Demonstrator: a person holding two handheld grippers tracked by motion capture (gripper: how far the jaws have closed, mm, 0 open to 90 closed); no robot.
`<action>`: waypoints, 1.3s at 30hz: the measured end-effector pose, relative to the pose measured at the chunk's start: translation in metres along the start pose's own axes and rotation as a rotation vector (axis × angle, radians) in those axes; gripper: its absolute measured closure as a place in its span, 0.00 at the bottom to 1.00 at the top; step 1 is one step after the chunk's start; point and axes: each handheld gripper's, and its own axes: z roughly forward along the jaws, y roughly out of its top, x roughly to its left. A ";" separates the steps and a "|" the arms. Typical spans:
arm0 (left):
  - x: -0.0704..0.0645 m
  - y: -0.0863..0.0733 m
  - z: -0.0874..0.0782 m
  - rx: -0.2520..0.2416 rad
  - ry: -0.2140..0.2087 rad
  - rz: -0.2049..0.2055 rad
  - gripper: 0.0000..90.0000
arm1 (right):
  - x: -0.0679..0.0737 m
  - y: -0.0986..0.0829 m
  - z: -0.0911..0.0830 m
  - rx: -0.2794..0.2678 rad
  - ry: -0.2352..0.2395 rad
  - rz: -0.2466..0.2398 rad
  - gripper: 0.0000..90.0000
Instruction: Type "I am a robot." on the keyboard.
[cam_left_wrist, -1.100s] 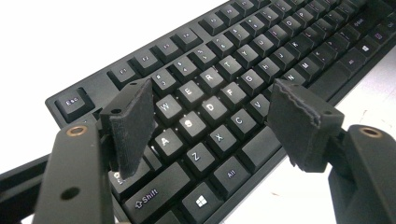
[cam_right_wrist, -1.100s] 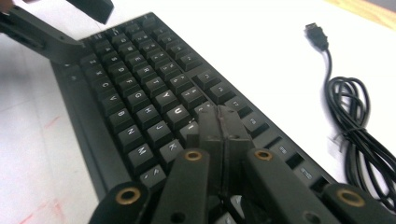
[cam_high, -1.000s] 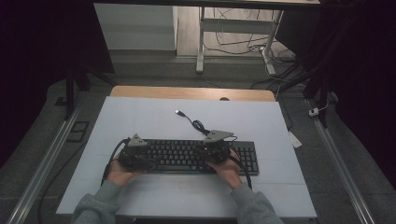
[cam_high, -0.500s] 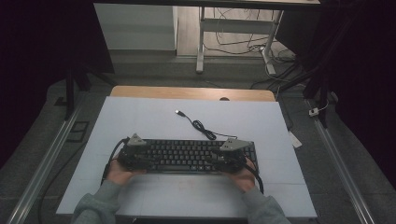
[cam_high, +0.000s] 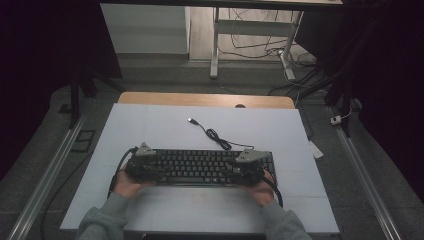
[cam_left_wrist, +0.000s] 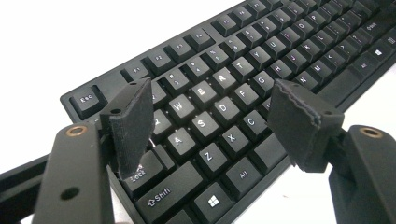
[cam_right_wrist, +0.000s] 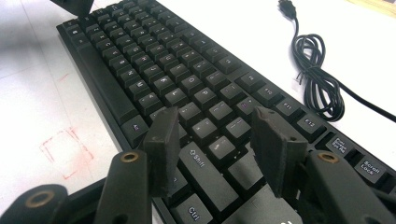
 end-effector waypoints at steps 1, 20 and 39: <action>0.000 0.000 0.000 -0.002 0.002 -0.002 0.35 | 0.000 0.000 0.000 0.000 -0.001 0.000 0.58; -0.015 0.008 0.008 -0.081 -0.140 -0.025 0.66 | 0.000 0.001 0.001 0.006 -0.012 -0.007 0.57; -0.040 0.014 0.041 0.035 -0.163 0.108 0.99 | 0.000 0.000 0.003 0.014 -0.017 -0.007 0.57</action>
